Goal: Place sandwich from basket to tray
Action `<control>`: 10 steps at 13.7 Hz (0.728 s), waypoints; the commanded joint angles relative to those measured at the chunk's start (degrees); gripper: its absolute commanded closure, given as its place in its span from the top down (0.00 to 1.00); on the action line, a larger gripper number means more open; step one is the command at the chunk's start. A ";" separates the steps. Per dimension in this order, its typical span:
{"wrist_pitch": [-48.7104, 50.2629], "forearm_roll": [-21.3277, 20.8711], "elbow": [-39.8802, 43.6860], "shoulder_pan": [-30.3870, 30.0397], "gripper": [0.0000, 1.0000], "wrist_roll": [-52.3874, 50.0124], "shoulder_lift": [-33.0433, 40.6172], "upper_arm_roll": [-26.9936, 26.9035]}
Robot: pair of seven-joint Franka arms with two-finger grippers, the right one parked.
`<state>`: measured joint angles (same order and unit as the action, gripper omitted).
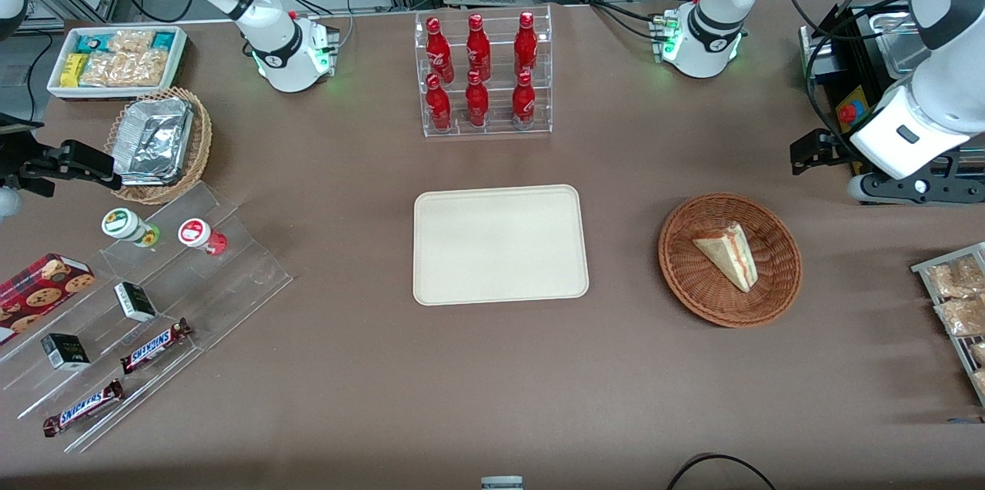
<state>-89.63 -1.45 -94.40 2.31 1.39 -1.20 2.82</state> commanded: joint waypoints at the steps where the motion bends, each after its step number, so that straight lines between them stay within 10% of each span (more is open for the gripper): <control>1: 1.56 -0.31 0.97 -0.11 1.00 -0.25 0.23 0.08; 10: -8.70 -0.75 -10.09 0.06 1.00 -5.77 0.14 0.08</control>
<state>-95.14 -1.46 -100.62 2.33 -1.03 -1.98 2.83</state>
